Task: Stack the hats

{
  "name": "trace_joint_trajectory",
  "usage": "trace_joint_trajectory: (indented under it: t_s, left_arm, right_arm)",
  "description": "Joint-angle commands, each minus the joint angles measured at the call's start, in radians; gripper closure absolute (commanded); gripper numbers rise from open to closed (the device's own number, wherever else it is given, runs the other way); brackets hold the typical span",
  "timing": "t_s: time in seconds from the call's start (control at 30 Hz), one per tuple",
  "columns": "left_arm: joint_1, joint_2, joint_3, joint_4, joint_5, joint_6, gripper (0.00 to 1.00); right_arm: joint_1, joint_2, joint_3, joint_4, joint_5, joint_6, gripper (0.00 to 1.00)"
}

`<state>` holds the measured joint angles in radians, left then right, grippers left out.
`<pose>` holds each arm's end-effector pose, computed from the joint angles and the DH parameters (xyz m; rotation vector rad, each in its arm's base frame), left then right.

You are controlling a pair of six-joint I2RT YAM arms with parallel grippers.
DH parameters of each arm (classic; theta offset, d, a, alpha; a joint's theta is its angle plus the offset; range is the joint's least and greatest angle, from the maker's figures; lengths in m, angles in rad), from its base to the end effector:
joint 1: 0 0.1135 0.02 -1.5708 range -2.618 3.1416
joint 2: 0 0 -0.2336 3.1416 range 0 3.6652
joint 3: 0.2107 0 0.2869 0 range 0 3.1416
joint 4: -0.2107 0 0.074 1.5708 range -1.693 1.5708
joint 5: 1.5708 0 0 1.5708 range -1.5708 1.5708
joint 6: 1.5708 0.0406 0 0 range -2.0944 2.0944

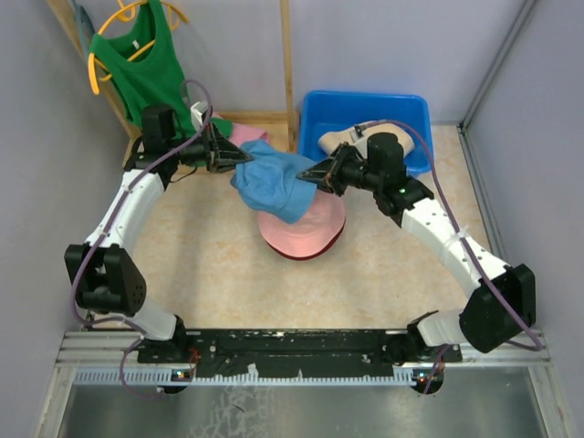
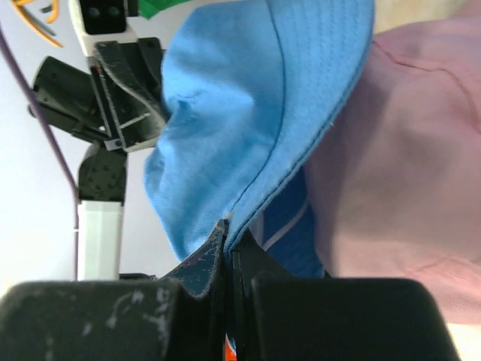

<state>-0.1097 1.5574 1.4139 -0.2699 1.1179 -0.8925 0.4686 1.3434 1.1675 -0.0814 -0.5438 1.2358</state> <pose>0.3808 -0.0787 0.3295 -0.0074 2.1509 -1.7172 0.3110 0.1810 0.3234 0.3678 2.1184 1.6056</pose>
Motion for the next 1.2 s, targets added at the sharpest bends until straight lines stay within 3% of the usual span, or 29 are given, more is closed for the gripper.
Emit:
trace_joint_trajectory:
  t_s: [0.0,0.13,0.37,0.43,0.47,0.63,0.87,1.17]
  left_arm:
    - [-0.012,0.043,-0.001,0.047,0.013,0.031,0.76]
    - [-0.023,0.113,0.036,0.131,0.048,-0.02,0.74]
    - [-0.032,0.193,0.121,0.14,0.066,-0.015,0.53]
    - [-0.031,0.189,0.121,0.13,0.06,0.002,0.33]
    - [-0.031,0.185,0.12,0.127,0.058,0.008,0.28]
    - [-0.008,0.153,0.121,0.091,0.03,0.052,0.27]
    - [0.02,0.075,0.093,-0.163,-0.052,0.252,0.26]
    - [0.033,-0.089,-0.266,0.105,-0.028,0.068,0.22]
  right_arm:
    - [-0.012,-0.049,0.062,-0.095,0.048,-0.101,1.0]
    - [-0.033,-0.064,0.053,-0.1,0.06,-0.089,1.0]
    - [-0.08,-0.102,0.045,-0.125,0.082,-0.086,1.0]
    - [-0.1,-0.115,0.037,-0.135,0.079,-0.09,1.0]
    - [-0.109,-0.123,0.032,-0.139,0.078,-0.09,1.0]
    - [-0.123,-0.146,0.008,-0.157,0.079,-0.095,1.0]
    - [-0.124,-0.146,-0.007,-0.138,0.067,-0.08,1.0]
    - [-0.123,-0.132,0.006,-0.125,0.054,-0.071,1.0]
